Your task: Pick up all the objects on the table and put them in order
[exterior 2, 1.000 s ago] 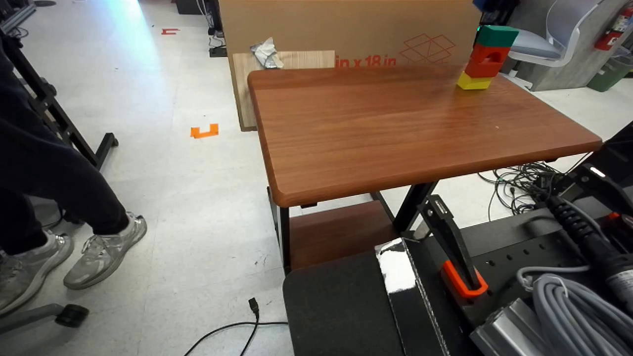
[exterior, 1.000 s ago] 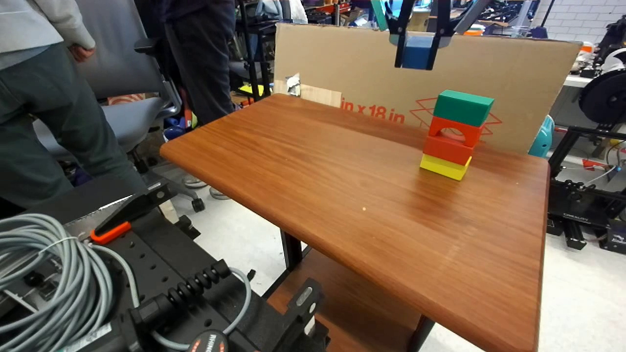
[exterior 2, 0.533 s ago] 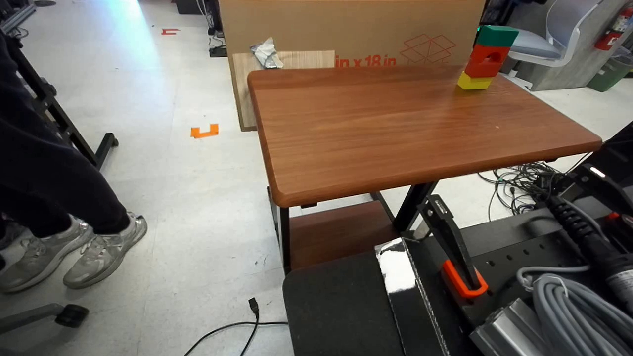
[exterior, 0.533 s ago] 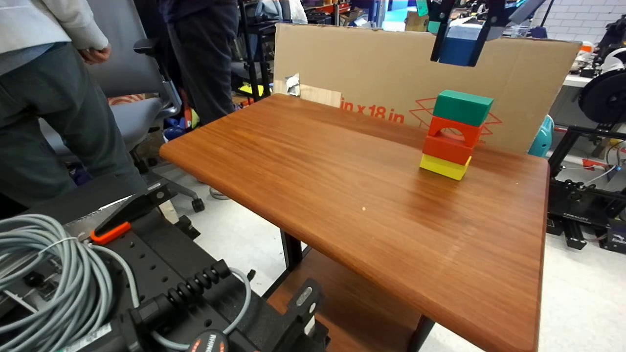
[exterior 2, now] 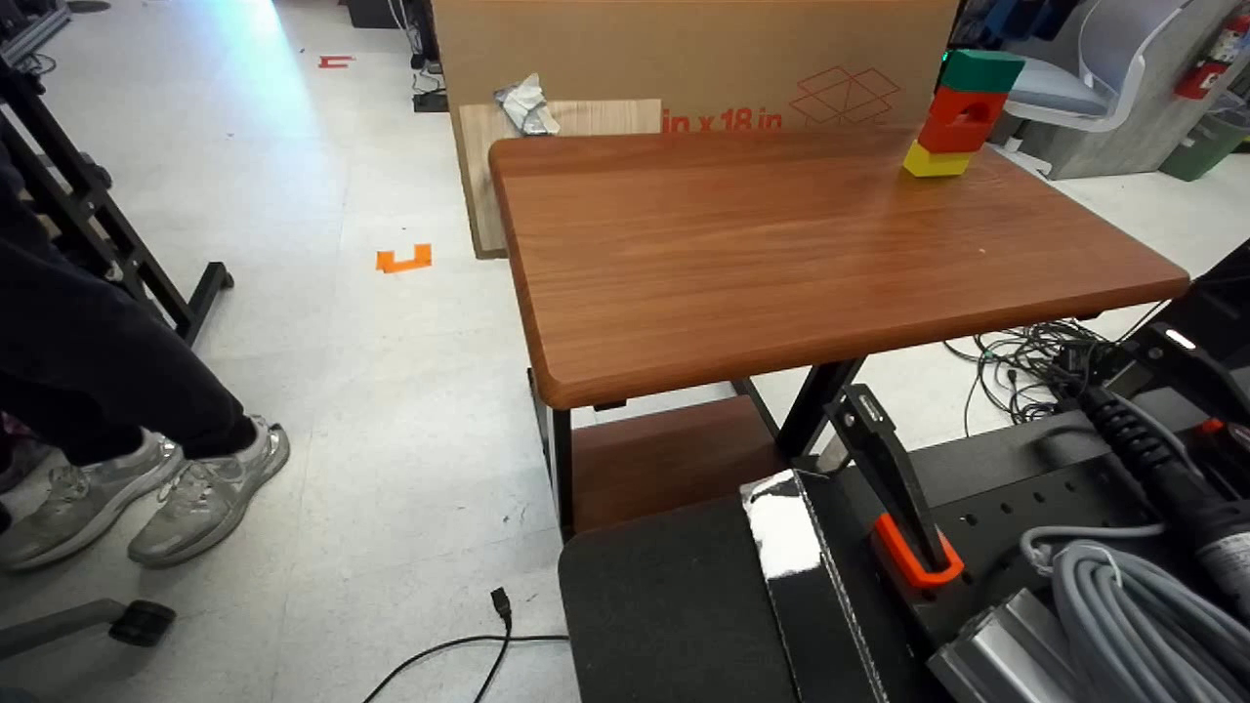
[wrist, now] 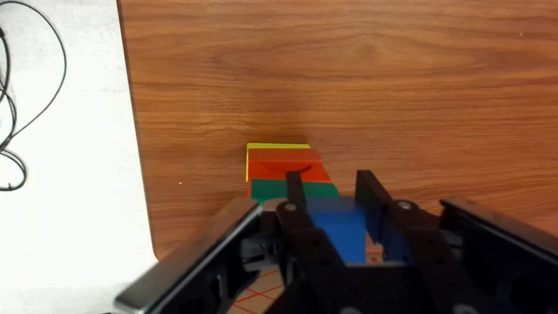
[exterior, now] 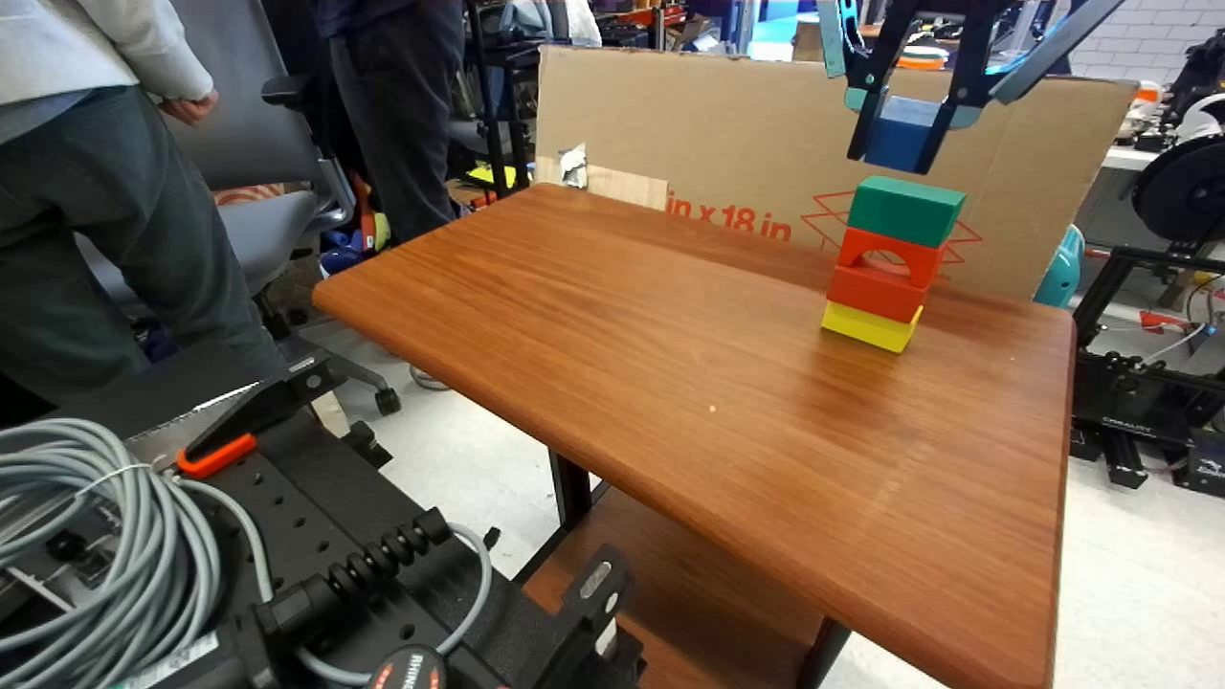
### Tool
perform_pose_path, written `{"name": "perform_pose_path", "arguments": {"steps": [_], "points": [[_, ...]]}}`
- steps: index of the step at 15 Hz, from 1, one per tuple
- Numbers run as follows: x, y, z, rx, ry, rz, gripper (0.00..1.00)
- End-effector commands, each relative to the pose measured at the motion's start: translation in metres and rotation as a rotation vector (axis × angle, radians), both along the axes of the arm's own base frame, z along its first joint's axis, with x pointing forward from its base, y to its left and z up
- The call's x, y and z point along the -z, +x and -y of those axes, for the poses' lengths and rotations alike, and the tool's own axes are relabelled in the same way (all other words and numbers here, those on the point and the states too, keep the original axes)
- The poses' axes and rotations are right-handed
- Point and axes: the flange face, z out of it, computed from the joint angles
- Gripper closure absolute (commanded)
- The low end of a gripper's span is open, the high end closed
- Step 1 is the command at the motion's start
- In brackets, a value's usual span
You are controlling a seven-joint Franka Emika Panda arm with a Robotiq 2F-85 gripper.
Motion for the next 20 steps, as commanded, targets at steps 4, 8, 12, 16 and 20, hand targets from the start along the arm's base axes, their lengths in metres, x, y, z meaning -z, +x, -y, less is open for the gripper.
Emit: {"name": "perform_pose_path", "arguments": {"steps": [4, 8, 12, 16, 20], "points": [[0.003, 0.024, 0.009, 0.086, -0.003, -0.040, 0.91], [0.000, 0.025, 0.008, 0.113, -0.014, -0.059, 0.91], [0.000, 0.026, 0.007, 0.158, -0.033, -0.095, 0.91], [0.005, 0.027, 0.008, 0.194, -0.038, -0.129, 0.91], [0.008, 0.031, 0.009, 0.220, -0.036, -0.154, 0.91]]}}
